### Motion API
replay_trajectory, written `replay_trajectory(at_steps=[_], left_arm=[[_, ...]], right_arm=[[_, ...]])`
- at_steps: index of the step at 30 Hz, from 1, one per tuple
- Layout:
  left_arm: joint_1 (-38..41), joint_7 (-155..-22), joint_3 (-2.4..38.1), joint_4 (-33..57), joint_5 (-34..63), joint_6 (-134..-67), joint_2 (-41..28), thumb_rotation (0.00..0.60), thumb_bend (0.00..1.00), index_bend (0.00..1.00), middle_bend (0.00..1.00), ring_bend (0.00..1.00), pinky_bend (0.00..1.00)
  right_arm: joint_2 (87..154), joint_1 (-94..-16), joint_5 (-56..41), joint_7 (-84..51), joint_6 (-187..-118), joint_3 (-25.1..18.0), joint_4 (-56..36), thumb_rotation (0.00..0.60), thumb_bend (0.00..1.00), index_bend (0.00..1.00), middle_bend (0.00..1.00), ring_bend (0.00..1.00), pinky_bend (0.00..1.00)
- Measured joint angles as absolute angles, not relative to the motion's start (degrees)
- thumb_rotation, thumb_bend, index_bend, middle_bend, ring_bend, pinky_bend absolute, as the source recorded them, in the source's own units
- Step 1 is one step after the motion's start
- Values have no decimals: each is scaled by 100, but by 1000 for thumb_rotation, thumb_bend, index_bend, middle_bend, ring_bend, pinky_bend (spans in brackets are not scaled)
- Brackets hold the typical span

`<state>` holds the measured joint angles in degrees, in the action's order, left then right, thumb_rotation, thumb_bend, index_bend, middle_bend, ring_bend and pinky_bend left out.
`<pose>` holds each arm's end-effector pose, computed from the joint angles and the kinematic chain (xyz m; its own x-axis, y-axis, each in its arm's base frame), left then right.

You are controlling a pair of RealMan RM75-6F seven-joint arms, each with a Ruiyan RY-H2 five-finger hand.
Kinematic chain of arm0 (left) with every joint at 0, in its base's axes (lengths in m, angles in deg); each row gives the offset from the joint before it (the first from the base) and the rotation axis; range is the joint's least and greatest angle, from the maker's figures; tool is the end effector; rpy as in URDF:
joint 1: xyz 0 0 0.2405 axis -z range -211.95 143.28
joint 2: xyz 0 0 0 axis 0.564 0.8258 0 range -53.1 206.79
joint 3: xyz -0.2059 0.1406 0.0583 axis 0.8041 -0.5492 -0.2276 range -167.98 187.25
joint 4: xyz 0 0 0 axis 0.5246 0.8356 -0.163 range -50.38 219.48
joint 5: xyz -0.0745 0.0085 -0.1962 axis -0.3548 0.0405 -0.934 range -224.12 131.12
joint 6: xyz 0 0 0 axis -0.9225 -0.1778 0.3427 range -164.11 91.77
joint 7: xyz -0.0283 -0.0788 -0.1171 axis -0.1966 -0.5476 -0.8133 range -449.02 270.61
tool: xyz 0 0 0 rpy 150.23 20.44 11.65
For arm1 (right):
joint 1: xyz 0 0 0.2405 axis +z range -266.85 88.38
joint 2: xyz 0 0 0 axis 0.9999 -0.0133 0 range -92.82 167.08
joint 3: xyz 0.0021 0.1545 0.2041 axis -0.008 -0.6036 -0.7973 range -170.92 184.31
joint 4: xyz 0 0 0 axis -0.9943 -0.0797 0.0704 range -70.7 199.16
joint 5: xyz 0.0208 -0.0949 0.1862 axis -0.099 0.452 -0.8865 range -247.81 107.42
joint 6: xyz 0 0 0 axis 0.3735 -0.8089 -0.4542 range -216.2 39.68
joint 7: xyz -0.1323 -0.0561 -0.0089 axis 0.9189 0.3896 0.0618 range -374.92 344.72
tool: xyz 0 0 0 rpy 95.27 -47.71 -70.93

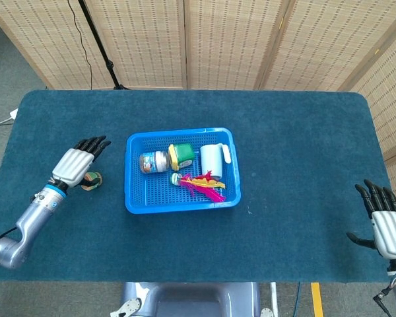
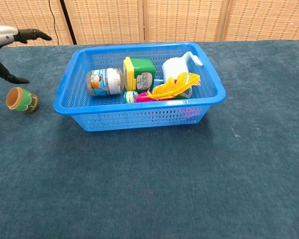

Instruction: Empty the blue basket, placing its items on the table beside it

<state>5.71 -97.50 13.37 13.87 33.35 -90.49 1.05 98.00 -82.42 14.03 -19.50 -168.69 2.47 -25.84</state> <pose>-0.2407 0.3753 0.0775 0.5038 0.2126 0.8372 0.8388 -0.3519 -0.4154 -0.3232 -0.1979 0.1772 0.4077 -0.0363 0.9124 -0.9130 -0.0013 0.4080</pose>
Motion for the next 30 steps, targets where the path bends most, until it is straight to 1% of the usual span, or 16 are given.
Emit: replay_trajectory(at_steps=[4,6,8,12,15,18,25,30], left_arm=[[555,-9816,1445,712,3550,-9383,468,600,210,0,0,0,96],[582,-9759,1503,403,3610,-9441,595,600,210,0,0,0,96],[668,-9547,1605,15,3601,-9420,693,600,210,0,0,0,95],[892,-9021,1775,-300,3405,-9208,663,600,210,0,0,0,96],[1137,-8473,1903,-379,3085,-8943,463,600,210,0,0,0,96],[1408,-7831,2038,-326,2615,-8738,79,600,211,0,0,0,96],[2086,-6430,2269,199,1359,-8444,-1037,600,210,0,0,0,96],[2442,-5850,2323,685,852,-8323,-1519,600,210,0,0,0,95]], right_arm=[[9774,-8253,1391,-2016,-16895,231,-2583,600,0,0,0,0,0],[9762,-8254,1387,-2053,-16899,225,-2578,600,0,0,0,0,0],[9747,-8255,1376,-2102,-16901,214,-2570,600,0,0,0,0,0],[9718,-8260,1352,-2202,-16911,192,-2550,600,0,0,0,0,0],[9694,-8265,1333,-2287,-16908,182,-2528,600,0,0,0,0,0],[9671,-8267,1311,-2384,-16888,176,-2497,600,0,0,0,0,0],[9636,-8261,1219,-2571,-16807,152,-2403,600,0,0,0,0,0],[9637,-8239,1160,-2648,-16726,134,-2347,600,0,0,0,0,0]])
